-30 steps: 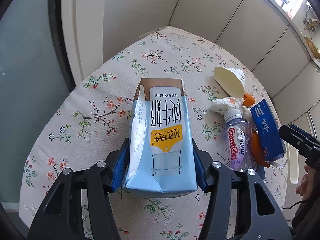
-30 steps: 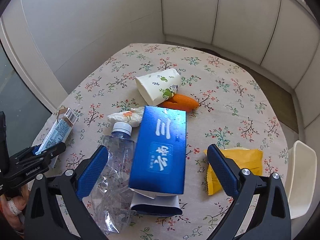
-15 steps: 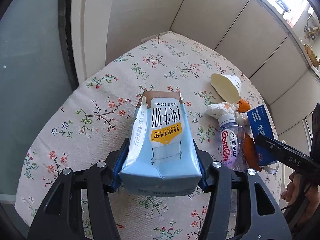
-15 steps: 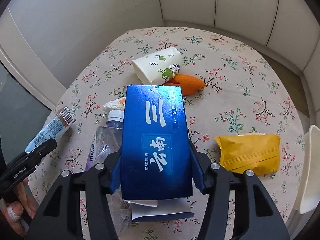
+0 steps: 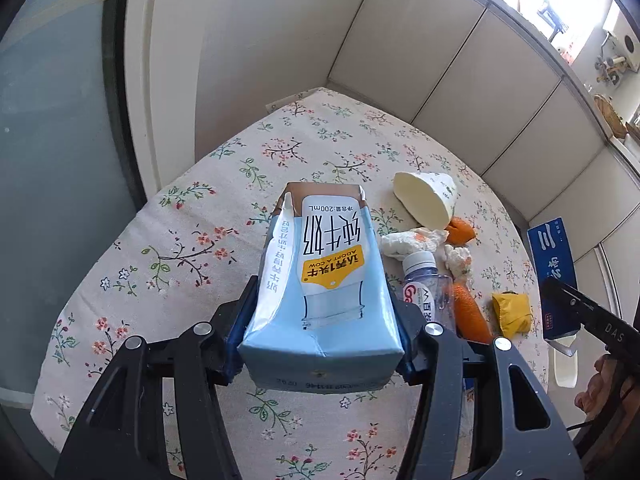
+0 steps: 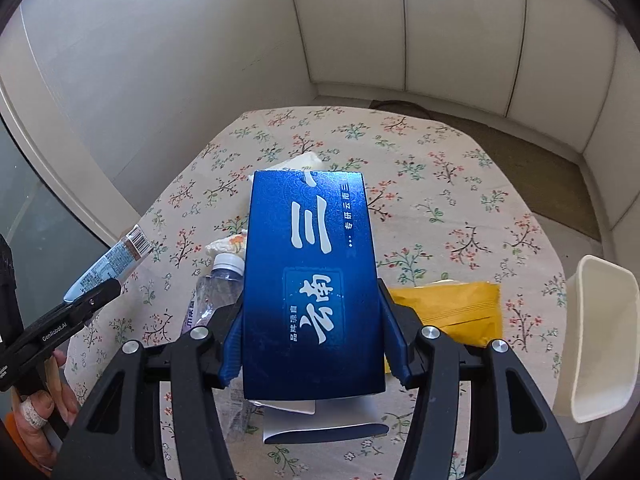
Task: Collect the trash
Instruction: 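Carry the blue box to the bin and release it with the right gripper, then carry the milk carton over the bin and release it with the left gripper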
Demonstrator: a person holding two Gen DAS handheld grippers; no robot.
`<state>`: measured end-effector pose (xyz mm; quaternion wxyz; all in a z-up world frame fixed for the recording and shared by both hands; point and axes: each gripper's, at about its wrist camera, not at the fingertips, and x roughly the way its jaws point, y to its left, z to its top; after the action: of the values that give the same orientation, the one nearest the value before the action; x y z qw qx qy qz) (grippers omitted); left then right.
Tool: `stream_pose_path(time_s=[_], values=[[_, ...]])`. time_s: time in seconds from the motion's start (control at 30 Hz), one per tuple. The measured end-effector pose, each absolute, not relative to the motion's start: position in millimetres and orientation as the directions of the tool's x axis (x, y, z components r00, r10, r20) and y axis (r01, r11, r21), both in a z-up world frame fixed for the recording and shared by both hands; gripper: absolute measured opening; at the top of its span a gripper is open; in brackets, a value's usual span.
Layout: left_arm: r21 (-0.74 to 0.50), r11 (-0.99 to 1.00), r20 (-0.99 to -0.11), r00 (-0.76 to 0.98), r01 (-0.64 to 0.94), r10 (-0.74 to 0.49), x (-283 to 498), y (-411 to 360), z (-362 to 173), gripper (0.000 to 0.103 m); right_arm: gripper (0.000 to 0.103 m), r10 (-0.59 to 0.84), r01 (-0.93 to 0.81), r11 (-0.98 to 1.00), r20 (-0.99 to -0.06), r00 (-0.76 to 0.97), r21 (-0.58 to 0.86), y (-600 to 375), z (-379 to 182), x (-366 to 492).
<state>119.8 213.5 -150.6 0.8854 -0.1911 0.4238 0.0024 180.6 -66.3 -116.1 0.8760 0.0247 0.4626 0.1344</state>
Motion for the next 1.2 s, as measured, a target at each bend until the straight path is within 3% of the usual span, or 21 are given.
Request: stream_pose_path(time_s=[0.6,1.07,1.2], values=[[-0.333,0.942,-0.738,0.632,-0.036,-0.237,131.8,140.4,-137.8,0.054,0.056,0.065,0.107,0.979,-0.757,0.650,0.176,-227.5,-79.3,160.3],[-0.330,0.940,-0.727,0.612,0.087,-0.312,141.6,70.2,-127.7,0.054,0.057,-0.177,0.436,0.892,-0.797,0.578,0.119,-341.3,-95.8,131.6],[-0.328,0.932,-0.714,0.606,0.151,-0.350,148.2,36.4,-118.0,0.054,0.080,-0.231,0.486,0.868,-0.787,0.572,0.099,-356.8,-91.6,121.6]])
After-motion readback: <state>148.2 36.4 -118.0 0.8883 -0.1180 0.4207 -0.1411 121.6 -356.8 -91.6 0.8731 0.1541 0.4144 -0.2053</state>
